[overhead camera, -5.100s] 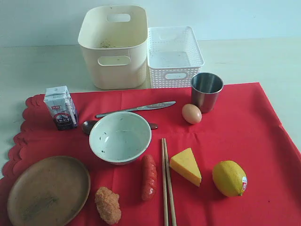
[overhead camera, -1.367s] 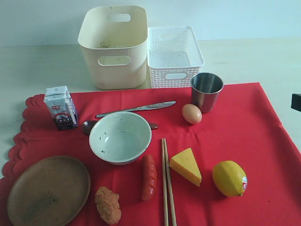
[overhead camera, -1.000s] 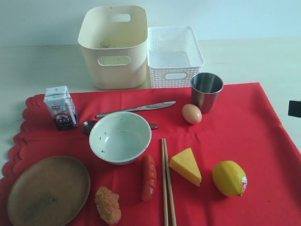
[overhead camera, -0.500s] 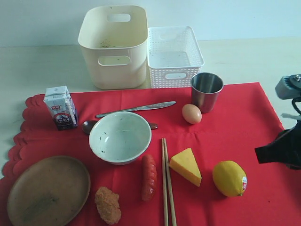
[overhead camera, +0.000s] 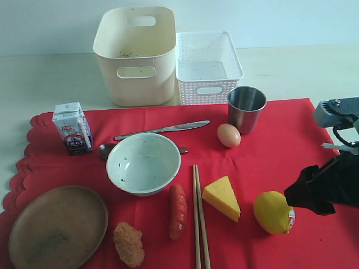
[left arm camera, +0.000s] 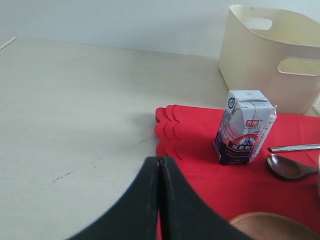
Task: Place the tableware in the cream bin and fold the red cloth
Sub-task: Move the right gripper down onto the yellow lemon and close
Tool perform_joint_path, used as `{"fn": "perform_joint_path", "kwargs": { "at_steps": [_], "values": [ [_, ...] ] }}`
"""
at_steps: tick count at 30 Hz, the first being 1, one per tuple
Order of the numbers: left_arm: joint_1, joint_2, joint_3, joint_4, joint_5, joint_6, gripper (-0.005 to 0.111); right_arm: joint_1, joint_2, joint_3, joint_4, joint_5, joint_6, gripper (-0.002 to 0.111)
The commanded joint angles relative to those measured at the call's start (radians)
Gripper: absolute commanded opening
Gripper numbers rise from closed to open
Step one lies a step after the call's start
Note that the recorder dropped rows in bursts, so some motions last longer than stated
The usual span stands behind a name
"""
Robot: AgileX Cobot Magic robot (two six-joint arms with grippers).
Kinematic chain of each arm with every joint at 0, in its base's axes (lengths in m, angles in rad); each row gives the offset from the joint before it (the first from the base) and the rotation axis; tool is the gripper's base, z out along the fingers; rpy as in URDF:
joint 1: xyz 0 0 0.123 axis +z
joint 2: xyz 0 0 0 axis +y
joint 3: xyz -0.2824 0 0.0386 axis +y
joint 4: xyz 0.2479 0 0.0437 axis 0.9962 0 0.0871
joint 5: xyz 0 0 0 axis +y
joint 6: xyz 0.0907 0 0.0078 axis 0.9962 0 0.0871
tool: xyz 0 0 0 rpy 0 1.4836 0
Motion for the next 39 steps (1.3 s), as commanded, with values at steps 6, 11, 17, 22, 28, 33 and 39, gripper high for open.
{"fn": "perform_joint_path", "kwargs": {
  "at_steps": [6, 11, 17, 22, 28, 33, 39],
  "values": [
    [0.002, -0.006, 0.002, 0.004, -0.011, 0.001, 0.000, 0.003, 0.002, -0.008, 0.046, 0.004, -0.064, 0.072],
    [0.002, -0.006, 0.002, 0.004, -0.011, 0.001, 0.000, 0.003, 0.030, -0.046, 0.046, 0.053, -0.064, 0.072],
    [0.002, -0.006, 0.002, 0.004, -0.011, 0.001, 0.000, 0.003, 0.137, -0.082, 0.047, 0.088, -0.064, 0.072],
    [0.002, -0.006, 0.002, 0.004, -0.011, 0.001, 0.000, 0.031, 0.182, -0.112, 0.044, 0.100, -0.061, 0.072],
    [0.002, -0.006, 0.002, 0.004, -0.011, 0.001, 0.000, 0.118, 0.205, -0.117, -0.041, 0.055, 0.033, 0.072],
    [0.002, -0.006, 0.002, 0.004, -0.011, 0.001, 0.000, 0.130, 0.255, -0.117, -0.064, 0.039, 0.064, 0.072],
    [0.002, -0.006, 0.002, 0.004, -0.011, 0.001, 0.000, 0.130, 0.301, -0.117, -0.056, 0.019, 0.062, 0.072]
  ]
}}
